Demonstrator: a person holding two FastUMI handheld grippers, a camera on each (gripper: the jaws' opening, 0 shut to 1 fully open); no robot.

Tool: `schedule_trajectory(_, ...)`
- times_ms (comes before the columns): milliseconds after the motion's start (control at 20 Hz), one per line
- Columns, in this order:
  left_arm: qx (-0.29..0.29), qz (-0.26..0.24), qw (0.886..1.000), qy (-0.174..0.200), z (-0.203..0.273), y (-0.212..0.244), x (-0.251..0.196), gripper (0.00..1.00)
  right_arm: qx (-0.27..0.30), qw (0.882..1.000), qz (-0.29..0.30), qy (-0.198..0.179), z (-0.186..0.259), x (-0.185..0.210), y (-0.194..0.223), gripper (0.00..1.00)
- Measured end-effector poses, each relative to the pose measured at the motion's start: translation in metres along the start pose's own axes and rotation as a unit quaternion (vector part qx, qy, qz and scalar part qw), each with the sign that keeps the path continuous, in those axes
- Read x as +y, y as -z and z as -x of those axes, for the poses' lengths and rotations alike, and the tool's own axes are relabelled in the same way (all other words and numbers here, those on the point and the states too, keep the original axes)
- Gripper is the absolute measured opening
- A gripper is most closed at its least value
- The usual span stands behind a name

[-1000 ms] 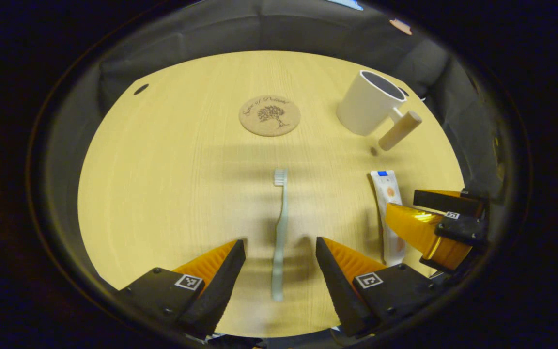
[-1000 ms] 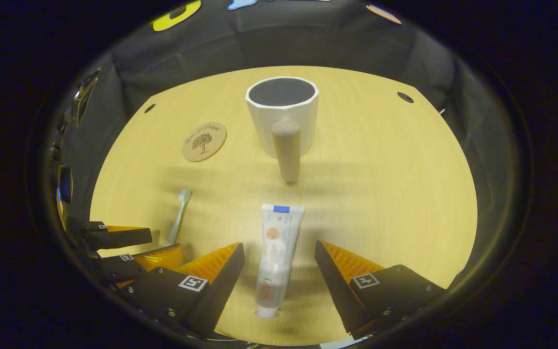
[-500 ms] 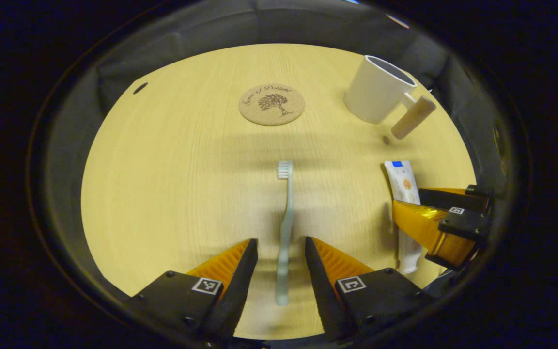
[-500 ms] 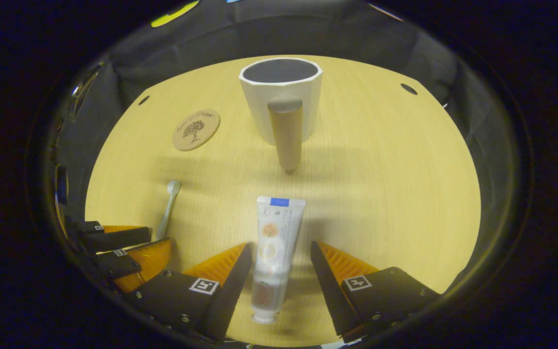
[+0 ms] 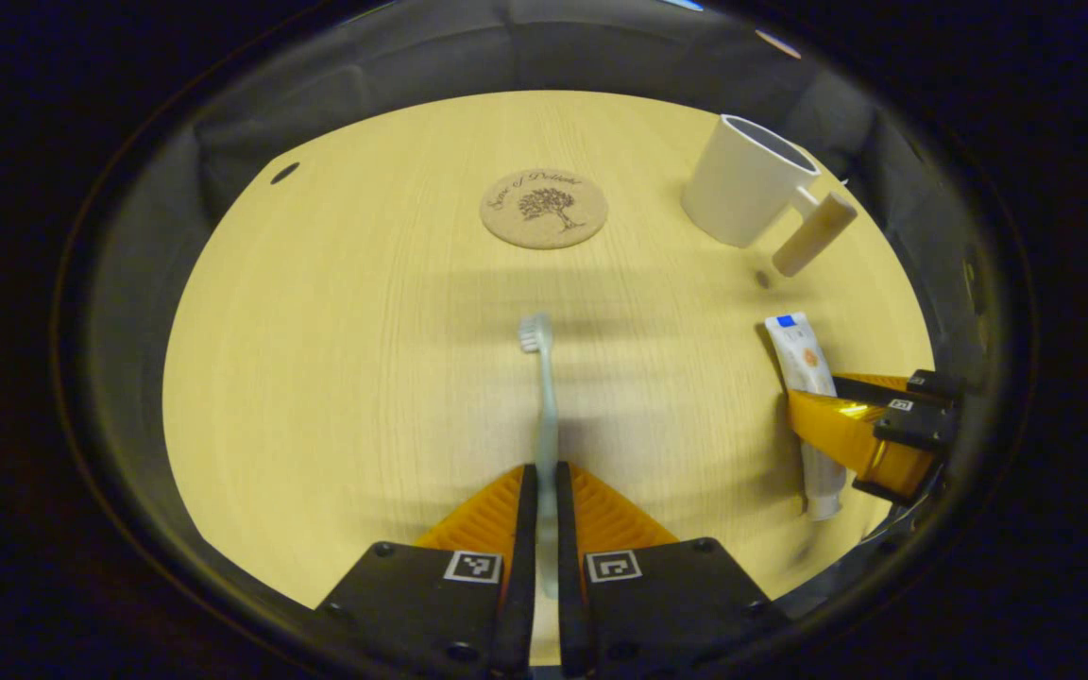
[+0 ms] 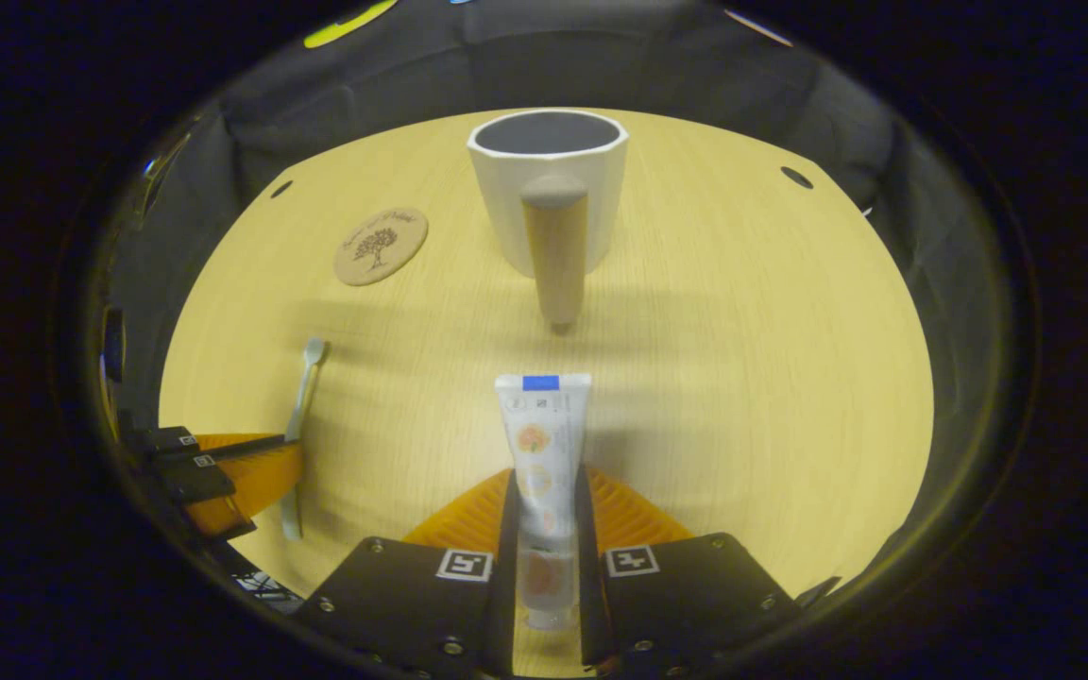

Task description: Put the toothbrush and toothpaste on the desktop into the cup, then pick up the cup and place it on the coaster on the desktop.

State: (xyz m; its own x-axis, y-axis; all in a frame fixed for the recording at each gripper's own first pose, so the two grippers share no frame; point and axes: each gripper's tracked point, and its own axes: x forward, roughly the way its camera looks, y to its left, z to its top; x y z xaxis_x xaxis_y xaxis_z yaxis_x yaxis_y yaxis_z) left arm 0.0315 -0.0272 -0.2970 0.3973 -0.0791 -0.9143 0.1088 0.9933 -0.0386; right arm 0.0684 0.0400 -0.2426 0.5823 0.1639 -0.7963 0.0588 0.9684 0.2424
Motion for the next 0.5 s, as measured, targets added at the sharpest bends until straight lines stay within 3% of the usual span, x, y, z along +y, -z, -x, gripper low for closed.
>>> schedule_trajectory(150,-0.013,-0.007,1.000,0.009,0.001,0.000,0.000,0.13,-0.019,1.000,-0.004,-0.018,0.002,0.004,-0.002,0.21)
schedule_trajectory(250,-0.024,0.003,1.000,0.016,0.000,-0.004,0.000,0.12,-0.021,0.999,-0.007,-0.034,0.004,0.008,0.001,0.21)
schedule_trajectory(300,-0.029,0.011,0.999,0.019,0.000,-0.006,0.000,0.07,-0.026,0.999,-0.011,-0.044,0.006,0.010,0.002,0.21)
schedule_trajectory(500,-0.071,0.047,0.995,0.045,0.012,-0.008,0.002,0.09,-0.068,0.995,-0.017,-0.070,0.023,0.017,-0.005,0.21)
